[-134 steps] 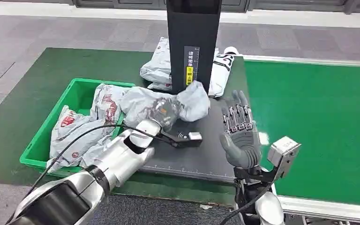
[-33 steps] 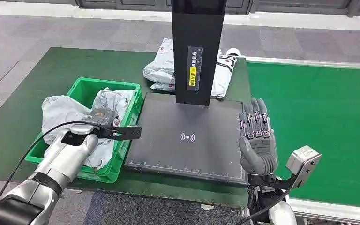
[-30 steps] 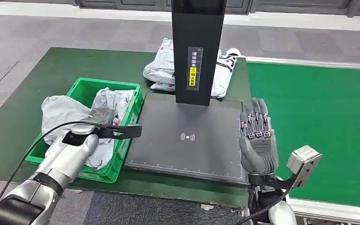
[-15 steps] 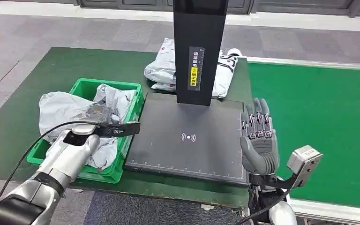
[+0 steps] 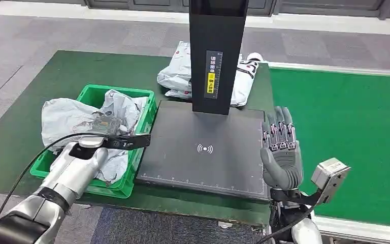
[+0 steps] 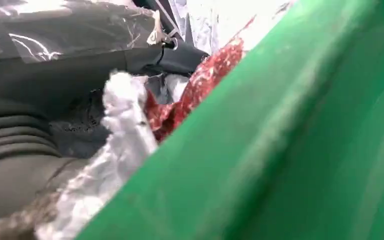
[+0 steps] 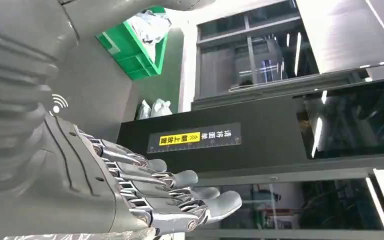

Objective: Moved the parcel from conveyor to table for the left to box.

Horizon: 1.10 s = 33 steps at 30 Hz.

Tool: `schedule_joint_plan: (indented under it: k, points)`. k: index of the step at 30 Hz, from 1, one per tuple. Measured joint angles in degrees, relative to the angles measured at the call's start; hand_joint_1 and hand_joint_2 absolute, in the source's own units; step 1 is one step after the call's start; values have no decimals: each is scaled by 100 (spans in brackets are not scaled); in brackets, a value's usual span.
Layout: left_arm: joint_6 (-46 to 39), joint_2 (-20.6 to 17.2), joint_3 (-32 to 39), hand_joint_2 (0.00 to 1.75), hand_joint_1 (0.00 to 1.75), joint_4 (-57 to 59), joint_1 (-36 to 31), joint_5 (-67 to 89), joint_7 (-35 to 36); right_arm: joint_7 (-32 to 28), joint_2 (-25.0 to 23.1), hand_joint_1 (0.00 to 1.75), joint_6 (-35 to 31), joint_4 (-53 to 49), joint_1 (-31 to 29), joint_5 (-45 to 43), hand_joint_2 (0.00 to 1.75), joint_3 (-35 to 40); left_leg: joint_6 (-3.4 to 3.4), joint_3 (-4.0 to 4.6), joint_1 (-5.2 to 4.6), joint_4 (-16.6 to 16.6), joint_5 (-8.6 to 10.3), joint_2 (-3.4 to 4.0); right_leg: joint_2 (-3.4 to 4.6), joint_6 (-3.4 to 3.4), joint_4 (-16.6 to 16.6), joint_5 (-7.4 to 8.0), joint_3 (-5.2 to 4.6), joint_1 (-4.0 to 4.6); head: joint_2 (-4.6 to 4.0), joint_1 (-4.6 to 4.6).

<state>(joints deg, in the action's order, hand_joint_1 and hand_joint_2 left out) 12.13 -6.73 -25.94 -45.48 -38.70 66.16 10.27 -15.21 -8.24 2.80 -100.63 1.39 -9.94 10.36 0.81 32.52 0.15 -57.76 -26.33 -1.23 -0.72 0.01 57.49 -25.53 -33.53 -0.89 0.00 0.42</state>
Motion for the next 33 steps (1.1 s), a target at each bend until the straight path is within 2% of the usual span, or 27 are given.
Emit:
schedule_joint_plan:
  k: [21,23,24,27,28,29,33]
  points:
    - [-4,0,0,0,0,2,2,0,0,0,2,0,0,0,0,0,175,0,-1,1,0,-1,1,-2,-2,0,0,0,1,0,0,0]
    - [-391,29,115,0,0,-275,171,356,343,-9,7,0,-191,-13,20,22,175,0,0,2,0,-7,8,-3,-2,1,1,4,-4,0,0,-2]
    - [-966,76,363,0,0,-733,359,715,693,-20,15,0,-344,-50,62,28,175,0,0,12,1,-10,8,-1,0,3,2,6,-13,3,2,-2]
    - [-3558,273,1187,0,0,-1884,649,1099,933,-4,77,0,-603,-162,119,26,175,0,2,45,3,-15,3,30,34,10,3,13,-46,2,2,2]
    - [-4122,311,1359,0,0,-2121,673,1128,929,-7,83,0,-638,-186,136,26,175,0,1,37,1,-15,-5,48,58,11,3,13,-46,0,2,0]
    - [-4373,339,1485,0,0,-2272,704,1152,909,-7,90,0,-647,-197,151,22,175,0,3,30,1,-15,-12,63,72,11,2,13,-45,0,0,0]
    - [-3919,474,1915,0,0,-2697,930,1202,844,-7,131,0,-671,-221,169,17,175,0,8,29,2,-15,-13,75,82,11,2,13,-51,9,0,0]
